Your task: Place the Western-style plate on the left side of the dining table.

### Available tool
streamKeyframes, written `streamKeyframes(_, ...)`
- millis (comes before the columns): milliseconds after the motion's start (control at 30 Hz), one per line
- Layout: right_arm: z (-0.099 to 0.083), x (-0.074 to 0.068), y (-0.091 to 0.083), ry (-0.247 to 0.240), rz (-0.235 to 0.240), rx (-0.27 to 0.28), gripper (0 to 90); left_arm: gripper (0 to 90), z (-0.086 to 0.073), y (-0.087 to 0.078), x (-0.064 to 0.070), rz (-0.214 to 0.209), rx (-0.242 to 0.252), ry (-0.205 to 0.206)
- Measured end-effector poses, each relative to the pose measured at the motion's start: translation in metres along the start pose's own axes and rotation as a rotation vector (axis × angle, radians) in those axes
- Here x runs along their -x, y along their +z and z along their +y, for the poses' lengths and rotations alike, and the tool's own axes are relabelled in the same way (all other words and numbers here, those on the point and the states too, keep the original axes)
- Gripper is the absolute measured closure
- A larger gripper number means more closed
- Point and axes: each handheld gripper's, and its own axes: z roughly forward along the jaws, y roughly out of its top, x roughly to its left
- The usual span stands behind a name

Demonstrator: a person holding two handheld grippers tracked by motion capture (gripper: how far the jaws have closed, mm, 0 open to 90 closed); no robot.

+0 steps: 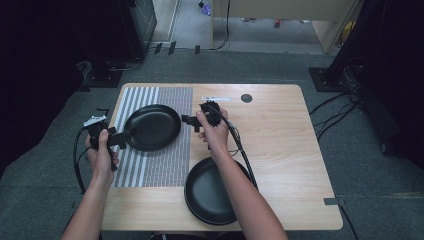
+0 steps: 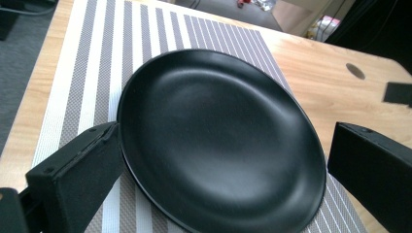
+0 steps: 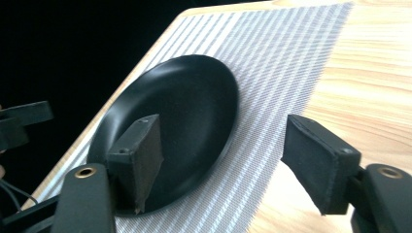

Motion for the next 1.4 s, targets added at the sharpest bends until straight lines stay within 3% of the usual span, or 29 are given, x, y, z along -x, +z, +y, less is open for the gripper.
streamKeyframes(33, -0.002, 0.002, -0.010, -0.004, -0.020, 0.009, 28.1, 0.0, -0.005, -0.004, 0.006, 0.009, -0.006, 0.019)
streamKeyframes(133, -0.005, 0.005, -0.021, -0.005, -0.017, 0.026, 26.2, 0.0, -0.011, -0.009, 0.011, 0.005, 0.000, 0.018)
streamKeyframes(167, -0.007, 0.008, -0.032, 0.005, -0.009, 0.043, 24.6, 0.0, -0.016, -0.015, 0.016, 0.005, 0.007, 0.022)
streamKeyframes(400, -0.014, 0.017, -0.064, -0.036, -0.028, 0.042, 23.1, 0.0, -0.036, -0.031, 0.036, 0.026, 0.030, 0.057)
streamKeyframes(600, -0.024, 0.022, -0.086, -0.055, -0.044, 0.047, 23.1, 0.0, -0.055, -0.047, 0.046, 0.022, 0.062, 0.055)
streamKeyframes(767, -0.035, 0.025, -0.107, -0.077, -0.053, 0.060, 23.0, 0.0, -0.073, -0.058, 0.048, 0.034, 0.071, 0.069)
streamKeyframes(1000, -0.049, 0.025, -0.132, -0.112, -0.055, 0.077, 22.3, 0.0, -0.090, -0.070, 0.053, 0.122, 0.088, 0.143)
streamKeyframes(1100, -0.056, 0.026, -0.144, -0.116, -0.058, 0.096, 22.2, 0.0, -0.102, -0.074, 0.052, 0.122, 0.090, 0.142)
streamKeyframes(1267, -0.069, 0.030, -0.163, -0.130, -0.078, 0.119, 22.2, 0.0, -0.115, -0.075, 0.044, 0.159, 0.076, 0.142)
streamKeyframes(1400, -0.081, 0.035, -0.177, -0.143, -0.102, 0.127, 22.1, 0.0, -0.123, -0.075, 0.042, 0.190, 0.066, 0.175)
